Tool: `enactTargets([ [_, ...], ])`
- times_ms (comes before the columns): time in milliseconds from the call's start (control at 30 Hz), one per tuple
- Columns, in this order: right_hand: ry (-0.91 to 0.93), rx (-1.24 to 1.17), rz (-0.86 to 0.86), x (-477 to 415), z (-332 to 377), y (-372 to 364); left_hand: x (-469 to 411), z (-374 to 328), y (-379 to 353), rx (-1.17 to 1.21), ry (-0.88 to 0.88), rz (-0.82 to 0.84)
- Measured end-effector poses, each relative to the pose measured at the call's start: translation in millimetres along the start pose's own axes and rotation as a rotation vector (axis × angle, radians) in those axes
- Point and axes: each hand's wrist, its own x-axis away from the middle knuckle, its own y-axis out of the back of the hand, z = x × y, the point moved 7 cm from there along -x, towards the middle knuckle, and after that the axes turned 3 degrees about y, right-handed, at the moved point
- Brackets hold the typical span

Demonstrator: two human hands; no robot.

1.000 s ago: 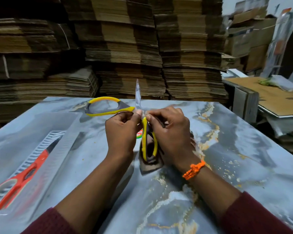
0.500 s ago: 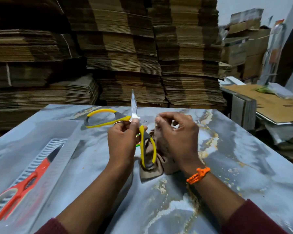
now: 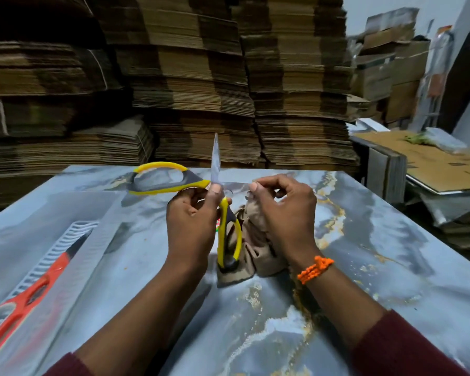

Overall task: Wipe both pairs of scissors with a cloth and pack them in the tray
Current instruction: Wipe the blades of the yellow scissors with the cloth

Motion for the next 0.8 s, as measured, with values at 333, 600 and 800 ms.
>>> enactTargets([
  [333, -0.006, -0.025, 0.043, -1.2, -9.1, -3.1, -0.1, -2.6, -0.2, -0.028, -0.007, 0.013],
  [600, 0.047, -0.090, -0.158, -11.1, 7.2, 42.2, -0.4, -0.9, -0.6, -0.036, -0.003, -0.003],
  [800, 0.388, 0.147, 0.189, 23.3, 43.7, -23.8, -3.2, -0.2, 1.4, -0.139, -0.086, -0.001],
])
